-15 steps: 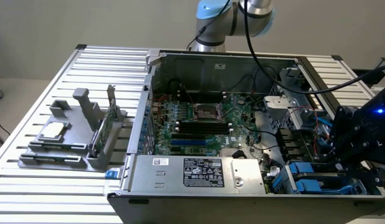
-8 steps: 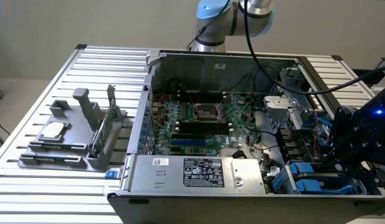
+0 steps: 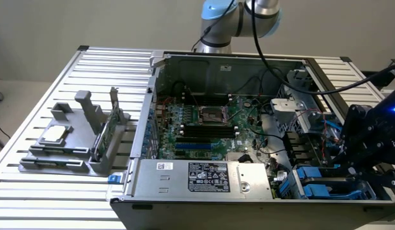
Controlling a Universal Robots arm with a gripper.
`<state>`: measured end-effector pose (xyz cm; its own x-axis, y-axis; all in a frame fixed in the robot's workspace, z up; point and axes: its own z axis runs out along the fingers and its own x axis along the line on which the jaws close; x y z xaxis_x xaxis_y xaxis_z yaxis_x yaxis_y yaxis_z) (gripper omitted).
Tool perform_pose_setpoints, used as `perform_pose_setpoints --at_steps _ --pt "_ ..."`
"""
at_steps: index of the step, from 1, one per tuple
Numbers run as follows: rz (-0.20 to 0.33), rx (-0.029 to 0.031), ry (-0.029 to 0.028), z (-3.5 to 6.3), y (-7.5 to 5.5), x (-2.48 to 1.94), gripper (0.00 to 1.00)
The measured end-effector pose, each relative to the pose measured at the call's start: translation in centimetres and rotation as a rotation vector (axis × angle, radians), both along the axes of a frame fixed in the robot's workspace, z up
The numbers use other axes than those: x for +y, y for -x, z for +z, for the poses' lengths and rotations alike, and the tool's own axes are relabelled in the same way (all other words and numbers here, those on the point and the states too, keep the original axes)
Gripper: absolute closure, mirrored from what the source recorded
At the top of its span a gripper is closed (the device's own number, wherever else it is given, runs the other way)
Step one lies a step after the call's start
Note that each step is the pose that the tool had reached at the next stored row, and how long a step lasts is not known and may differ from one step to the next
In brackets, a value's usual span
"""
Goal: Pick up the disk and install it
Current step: 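Insert the first disk wire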
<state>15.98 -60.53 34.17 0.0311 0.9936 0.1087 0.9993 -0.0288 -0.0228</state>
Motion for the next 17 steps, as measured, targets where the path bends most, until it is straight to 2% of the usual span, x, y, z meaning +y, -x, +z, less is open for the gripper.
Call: perform_pose_setpoints --at_steps 7,10,17 --pt "-0.001 0.0021 0.0 2.41 0.1 -0.24 0.75" --pt "-0.001 0.0021 0.0001 2.46 1.3 -0.44 0.75" --pt "0.001 0.002 0.0002 2.46 4.4 -0.46 0.75"
